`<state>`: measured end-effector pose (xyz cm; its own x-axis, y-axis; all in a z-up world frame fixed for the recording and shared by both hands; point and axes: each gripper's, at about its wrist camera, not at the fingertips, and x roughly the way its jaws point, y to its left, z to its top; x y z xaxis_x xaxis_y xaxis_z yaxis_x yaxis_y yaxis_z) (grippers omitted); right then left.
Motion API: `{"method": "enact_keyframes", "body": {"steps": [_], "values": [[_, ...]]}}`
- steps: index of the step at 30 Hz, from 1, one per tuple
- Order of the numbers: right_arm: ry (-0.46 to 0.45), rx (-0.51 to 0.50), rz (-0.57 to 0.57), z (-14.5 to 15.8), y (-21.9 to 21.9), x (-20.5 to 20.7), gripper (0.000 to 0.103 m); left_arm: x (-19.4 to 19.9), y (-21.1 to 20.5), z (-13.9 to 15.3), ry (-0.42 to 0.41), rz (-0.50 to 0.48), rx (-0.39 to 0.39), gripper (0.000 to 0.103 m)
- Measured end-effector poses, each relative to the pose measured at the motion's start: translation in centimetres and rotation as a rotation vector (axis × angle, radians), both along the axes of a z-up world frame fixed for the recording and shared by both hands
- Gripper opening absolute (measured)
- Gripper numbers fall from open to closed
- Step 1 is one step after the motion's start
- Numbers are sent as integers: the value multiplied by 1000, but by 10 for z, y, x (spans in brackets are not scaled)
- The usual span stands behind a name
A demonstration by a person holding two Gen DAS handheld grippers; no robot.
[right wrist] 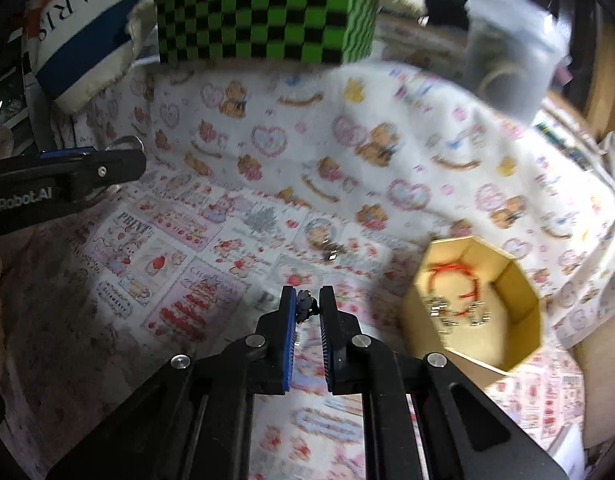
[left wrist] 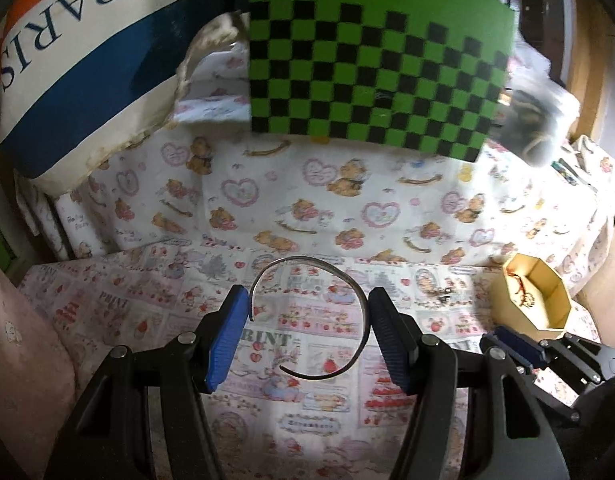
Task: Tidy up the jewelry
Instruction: 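Grasp a small silver charm with the right gripper while the left gripper closes on the keyring, then lower the keyring and charm into the yellow box and open both grippers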
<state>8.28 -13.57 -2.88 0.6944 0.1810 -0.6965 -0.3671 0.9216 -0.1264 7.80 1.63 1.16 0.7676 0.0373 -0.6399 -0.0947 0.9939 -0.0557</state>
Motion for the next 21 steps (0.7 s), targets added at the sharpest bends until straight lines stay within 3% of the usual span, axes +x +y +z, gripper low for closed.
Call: {"method": "enact_keyframes", "body": {"steps": [7, 21], "values": [[-53, 56, -7, 24, -38, -20, 13, -3, -22, 0, -17, -45, 54, 61], [-138, 140, -54, 46, -80, -29, 13, -3, -30, -3, -26, -74, 67, 61]]}}
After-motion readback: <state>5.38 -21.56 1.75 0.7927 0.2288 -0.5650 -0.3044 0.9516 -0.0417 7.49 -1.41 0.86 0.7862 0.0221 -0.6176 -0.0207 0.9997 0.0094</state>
